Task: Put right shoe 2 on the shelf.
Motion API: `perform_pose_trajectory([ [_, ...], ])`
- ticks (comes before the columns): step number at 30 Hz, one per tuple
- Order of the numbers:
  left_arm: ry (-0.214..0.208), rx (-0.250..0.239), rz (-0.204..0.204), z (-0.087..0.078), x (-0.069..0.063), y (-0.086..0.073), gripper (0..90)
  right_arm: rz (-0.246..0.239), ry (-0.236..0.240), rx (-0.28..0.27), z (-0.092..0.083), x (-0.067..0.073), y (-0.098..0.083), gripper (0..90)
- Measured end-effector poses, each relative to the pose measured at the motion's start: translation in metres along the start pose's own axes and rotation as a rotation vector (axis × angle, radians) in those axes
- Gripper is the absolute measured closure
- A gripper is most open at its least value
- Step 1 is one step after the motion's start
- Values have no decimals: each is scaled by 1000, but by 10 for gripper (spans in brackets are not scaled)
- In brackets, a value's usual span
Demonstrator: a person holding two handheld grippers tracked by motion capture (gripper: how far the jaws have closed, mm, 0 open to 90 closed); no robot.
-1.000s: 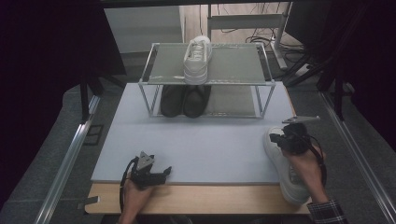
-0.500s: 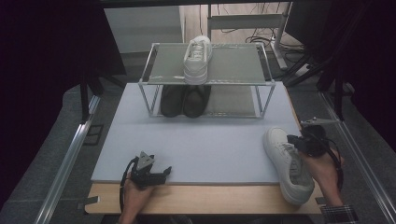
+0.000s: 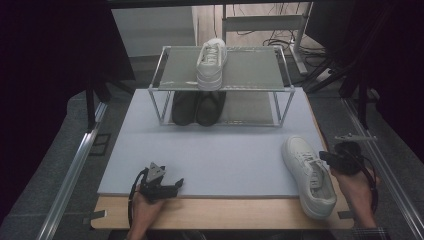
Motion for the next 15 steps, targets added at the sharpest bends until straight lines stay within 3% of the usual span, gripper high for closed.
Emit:
perform_pose_trajectory([
  [15,0,0,1,0,0,0,128,33,1,57,11,-9,-32,897],
])
Point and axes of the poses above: each handheld gripper's, and its own axes: z roughly forward along the jaws, y roughly out of its top, x roughly to its left, the point moved 5 cm from there along z, roughly forward along the jaws, and after that the axes turned 15 degrees about -y, right-handed, at the moved point
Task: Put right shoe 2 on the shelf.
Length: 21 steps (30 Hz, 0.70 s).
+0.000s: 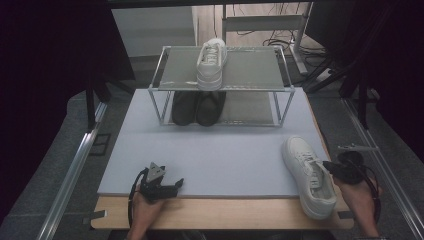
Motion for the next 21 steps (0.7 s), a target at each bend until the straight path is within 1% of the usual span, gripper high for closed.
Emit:
perform_pose_trajectory([
  [3,0,0,0,0,0,0,128,15,6,3,1,1,-2,898],
  [7,0,0,0,0,0,0,128,5,-6,7,1,4,-1,899],
  [10,0,0,0,0,0,0,128,12,3,7,2,6,-1,899],
  [13,0,0,-1,0,0,0,128,18,18,5,2,11,0,899],
  [21,0,0,0,0,0,0,128,-4,45,3,4,29,4,899],
])
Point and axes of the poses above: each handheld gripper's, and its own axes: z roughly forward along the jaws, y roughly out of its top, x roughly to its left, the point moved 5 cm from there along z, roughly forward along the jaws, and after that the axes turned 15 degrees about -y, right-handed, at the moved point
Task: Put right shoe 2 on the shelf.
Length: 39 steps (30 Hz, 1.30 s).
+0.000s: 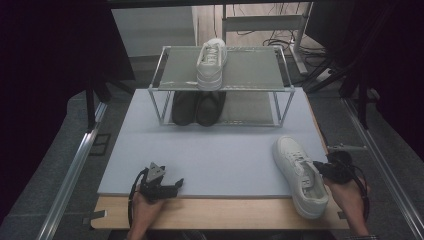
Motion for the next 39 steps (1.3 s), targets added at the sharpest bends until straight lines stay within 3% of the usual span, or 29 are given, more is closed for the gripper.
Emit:
perform_pose_trajectory([
  [17,0,-1,-1,0,0,0,127,-62,85,5,7,50,14,899],
  [28,0,-1,-1,0,0,0,127,-134,147,7,11,90,23,899],
  [31,0,-1,-1,0,0,0,128,-151,137,3,11,91,25,894],
  [39,0,-1,-1,0,0,0,128,-118,176,-13,-1,81,20,834],
])
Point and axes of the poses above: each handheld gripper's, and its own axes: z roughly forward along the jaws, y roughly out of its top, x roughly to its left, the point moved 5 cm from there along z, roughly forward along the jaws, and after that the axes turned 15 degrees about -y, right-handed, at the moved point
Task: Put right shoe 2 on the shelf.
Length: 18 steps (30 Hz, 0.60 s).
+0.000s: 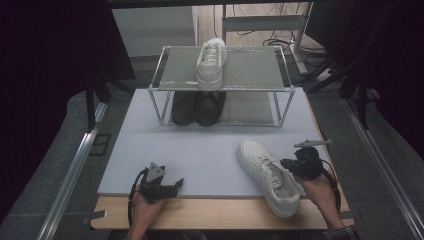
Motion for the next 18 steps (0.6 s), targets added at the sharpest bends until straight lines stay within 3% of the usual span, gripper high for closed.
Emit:
perform_pose_trajectory([
  [5,0,0,0,0,0,0,128,-13,5,-15,-11,-3,-5,808],
  [18,0,1,1,0,0,0,128,22,61,-52,-41,-8,-16,763],
])
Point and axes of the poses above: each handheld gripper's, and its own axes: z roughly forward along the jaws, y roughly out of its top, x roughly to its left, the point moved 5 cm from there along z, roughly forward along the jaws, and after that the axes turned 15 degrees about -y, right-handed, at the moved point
